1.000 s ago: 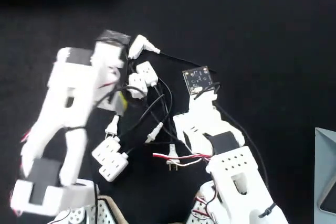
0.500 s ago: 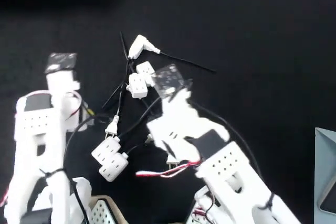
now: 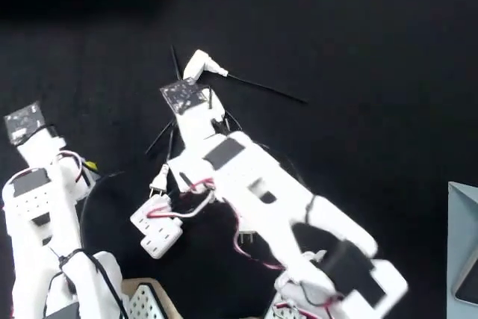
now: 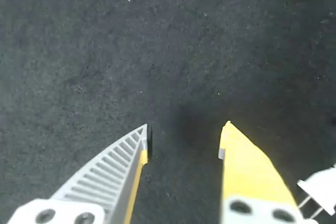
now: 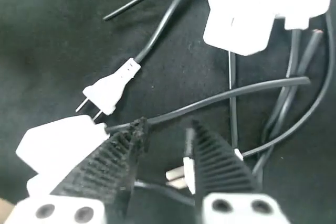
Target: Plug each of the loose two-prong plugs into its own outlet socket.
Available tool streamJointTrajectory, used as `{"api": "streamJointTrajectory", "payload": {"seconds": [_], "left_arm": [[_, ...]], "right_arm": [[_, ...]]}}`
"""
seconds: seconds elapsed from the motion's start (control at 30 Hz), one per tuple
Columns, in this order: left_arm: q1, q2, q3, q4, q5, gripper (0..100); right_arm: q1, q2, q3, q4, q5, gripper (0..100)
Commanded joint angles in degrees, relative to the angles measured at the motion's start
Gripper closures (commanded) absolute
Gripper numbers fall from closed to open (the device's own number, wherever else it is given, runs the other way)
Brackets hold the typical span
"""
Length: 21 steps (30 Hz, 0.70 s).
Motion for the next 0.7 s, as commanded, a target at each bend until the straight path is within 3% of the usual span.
{"api": "streamJointTrajectory", "payload": {"seconds": [0.0,0.33,0.67], "left_arm": [[-1.01,-1.67,-0.13,-1.49,0.44,78],[-0.92,-1.58,-0.13,-1.49,0.44,78],[-0.75,-1.58,-0.13,-1.58,0.44,78]], "right_arm": [[-1.76,4.26,-6.99,-0.88,-0.79,86.2],[-6.68,14.90,-15.25,-0.97,-8.00,87.1],[-7.91,23.60,-19.91,-0.97,-7.91,87.1]]}}
